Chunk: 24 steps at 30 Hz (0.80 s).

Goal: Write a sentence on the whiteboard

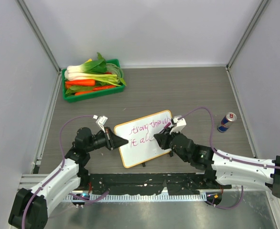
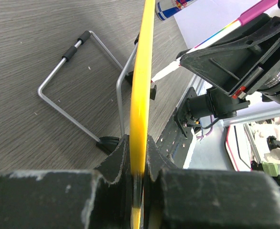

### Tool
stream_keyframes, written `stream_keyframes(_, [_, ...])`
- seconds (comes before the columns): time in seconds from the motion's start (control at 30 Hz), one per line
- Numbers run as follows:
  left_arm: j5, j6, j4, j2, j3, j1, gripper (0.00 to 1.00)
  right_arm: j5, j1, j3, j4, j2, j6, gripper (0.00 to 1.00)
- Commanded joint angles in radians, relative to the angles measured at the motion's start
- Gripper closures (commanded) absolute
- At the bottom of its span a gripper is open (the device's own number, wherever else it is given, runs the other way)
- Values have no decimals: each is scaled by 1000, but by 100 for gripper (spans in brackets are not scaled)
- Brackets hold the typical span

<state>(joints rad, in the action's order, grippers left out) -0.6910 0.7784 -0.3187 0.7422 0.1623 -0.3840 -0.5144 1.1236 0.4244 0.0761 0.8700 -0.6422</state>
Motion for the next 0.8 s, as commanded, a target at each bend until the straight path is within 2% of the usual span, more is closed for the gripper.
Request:
stream_keyframes(0.0, [76,-97,84,16,-21,8,100,-48,-2,11,-13,-17,2,99])
stream_keyframes(0.37, [79,-97,89,10,-23,7,100,-110,-2,59,-21,-69,41,99])
stream_keyframes(0.77, [81,-99,89,9,-23,8,100,-101,-2,36,-18,-51,33,99])
